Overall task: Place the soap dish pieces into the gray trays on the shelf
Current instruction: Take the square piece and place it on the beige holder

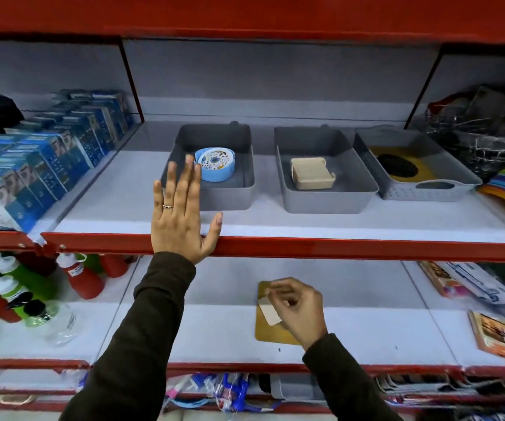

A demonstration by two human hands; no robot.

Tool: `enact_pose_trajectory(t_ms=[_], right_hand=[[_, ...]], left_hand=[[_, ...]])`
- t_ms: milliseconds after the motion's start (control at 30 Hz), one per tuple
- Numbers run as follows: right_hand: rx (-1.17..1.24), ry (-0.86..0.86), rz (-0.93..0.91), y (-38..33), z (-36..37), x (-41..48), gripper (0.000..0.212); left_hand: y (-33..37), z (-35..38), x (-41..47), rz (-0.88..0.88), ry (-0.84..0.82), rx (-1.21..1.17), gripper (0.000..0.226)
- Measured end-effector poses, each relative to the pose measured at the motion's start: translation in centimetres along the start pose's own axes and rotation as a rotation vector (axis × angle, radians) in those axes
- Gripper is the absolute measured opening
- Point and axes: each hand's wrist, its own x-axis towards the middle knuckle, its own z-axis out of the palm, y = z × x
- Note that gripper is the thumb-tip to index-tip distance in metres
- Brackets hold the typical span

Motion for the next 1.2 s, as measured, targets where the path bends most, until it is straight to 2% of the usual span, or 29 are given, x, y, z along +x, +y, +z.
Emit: enact_pose_trajectory(t_ms=[200,333,467,600,733,867,1033,1200], right_hand=[[-0.455,-0.207,0.348,8.6,2.0,3.9,0.045],[-0.712,-0.282,0.437,10.3,2.9,4.6,0.07],[-0.775,-0.292,0.448,10.8,3.4,4.9,0.08],[-0.72,-0.292,0.484,10.3,3.3,5.5,0.077],[-0.459,-0.186,0.497,9.1,2.5,5.5,0.038],[-0.211,-0.079,0.482,6.7,0.9,4.0,0.024],[0.015,-0.123,0.492,1.3,-1.9,1.7,0.013],[0.109,-0.287,0.4,-5.3,-6.2,-0.3,0.01]], left_hand=[[0.0,0.3,0.1,-0.001,0.042,-0.01,0.084],[0.0,0.4,0.1,0.007,0.068,-0.023,0.084],[0.0,0.4,0.1,0.011,0.08,-0.027,0.084],[0.0,0.4,0.1,0.009,0.078,-0.022,0.085],[0.0,0.2,0.2,0.005,0.049,-0.016,0.085],[0.2,-0.3,0.2,0.0,-0.01,-0.002,0.085],[0.3,-1.1,0.4,-0.018,-0.09,-0.006,0.083],[0.6,-1.9,0.4,-0.05,-0.158,0.004,0.082]])
